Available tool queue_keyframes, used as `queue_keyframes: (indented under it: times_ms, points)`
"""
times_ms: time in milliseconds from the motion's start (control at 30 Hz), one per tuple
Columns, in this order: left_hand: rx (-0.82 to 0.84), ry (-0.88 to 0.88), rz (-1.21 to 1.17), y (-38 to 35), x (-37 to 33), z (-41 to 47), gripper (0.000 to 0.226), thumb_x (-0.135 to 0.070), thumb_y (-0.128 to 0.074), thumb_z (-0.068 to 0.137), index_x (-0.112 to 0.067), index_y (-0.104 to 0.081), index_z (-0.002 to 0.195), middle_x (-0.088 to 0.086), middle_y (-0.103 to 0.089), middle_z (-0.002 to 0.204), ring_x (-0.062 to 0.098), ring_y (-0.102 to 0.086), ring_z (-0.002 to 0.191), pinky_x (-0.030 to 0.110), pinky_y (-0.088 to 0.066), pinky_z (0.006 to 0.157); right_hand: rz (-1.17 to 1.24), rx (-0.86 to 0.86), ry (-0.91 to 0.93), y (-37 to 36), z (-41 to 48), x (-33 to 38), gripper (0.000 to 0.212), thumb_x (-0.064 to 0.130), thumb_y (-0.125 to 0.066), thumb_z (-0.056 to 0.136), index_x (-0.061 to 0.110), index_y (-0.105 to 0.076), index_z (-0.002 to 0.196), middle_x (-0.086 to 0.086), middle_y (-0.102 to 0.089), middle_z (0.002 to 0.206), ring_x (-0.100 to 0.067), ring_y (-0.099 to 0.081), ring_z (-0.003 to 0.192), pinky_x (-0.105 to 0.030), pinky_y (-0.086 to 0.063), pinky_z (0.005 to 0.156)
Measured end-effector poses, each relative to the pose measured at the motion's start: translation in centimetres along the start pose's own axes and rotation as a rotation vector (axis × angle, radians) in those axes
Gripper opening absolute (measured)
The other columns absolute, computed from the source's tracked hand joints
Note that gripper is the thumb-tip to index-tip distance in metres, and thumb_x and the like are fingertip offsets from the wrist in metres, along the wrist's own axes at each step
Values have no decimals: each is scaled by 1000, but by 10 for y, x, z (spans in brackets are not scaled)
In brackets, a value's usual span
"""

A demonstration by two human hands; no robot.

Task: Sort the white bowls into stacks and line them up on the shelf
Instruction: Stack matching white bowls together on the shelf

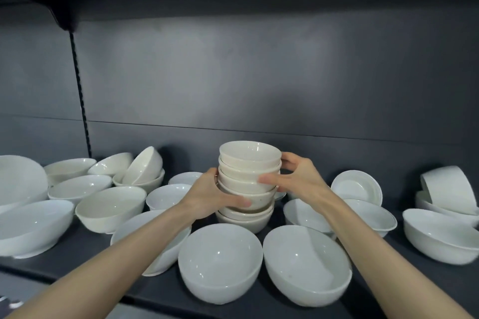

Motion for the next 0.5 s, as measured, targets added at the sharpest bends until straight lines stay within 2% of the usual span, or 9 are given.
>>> queue_keyframes:
  times_ms: [100,167,300,500]
  points:
    - [16,11,-6,-1,4,-2,98,-45,-90,26,-18,-56,114,-8,-70,107,9,-66,100,33,-54,90,5,21,-3,-1,-2,-4,56,15,-86,67,18,-62,117,6,-72,101,-14,-69,89,-35,-60,74]
    - [25,15,9,-1,5,-5,95,-43,-91,29,-17,-56,114,-7,-70,107,10,-66,100,33,-54,90,23,28,-13,-4,-3,-7,55,13,-85,67,17,-62,117,6,-73,99,-12,-69,84,-36,-60,74]
    - [45,3,22,-2,5,-7,58,-14,-93,53,-22,-57,98,-10,-70,96,8,-66,92,19,-54,78,23,40,-3,-9,-5,-7,55,13,-85,67,18,-62,117,8,-73,98,-5,-68,81,-31,-60,71]
    - [109,-56,15,-2,2,0,53,-10,-92,54,-26,-61,93,-11,-72,95,8,-68,92,24,-55,84,20,30,-22,-10,-8,-6,56,14,-85,68,18,-60,118,5,-71,104,-15,-68,97,-39,-59,78]
Point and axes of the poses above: each hand's wrist, its own z-axis towards the middle knuckle, its own y-axis out of the back of the hand, x = y × z, the point moved 7 cm from there along z, towards the middle knuckle
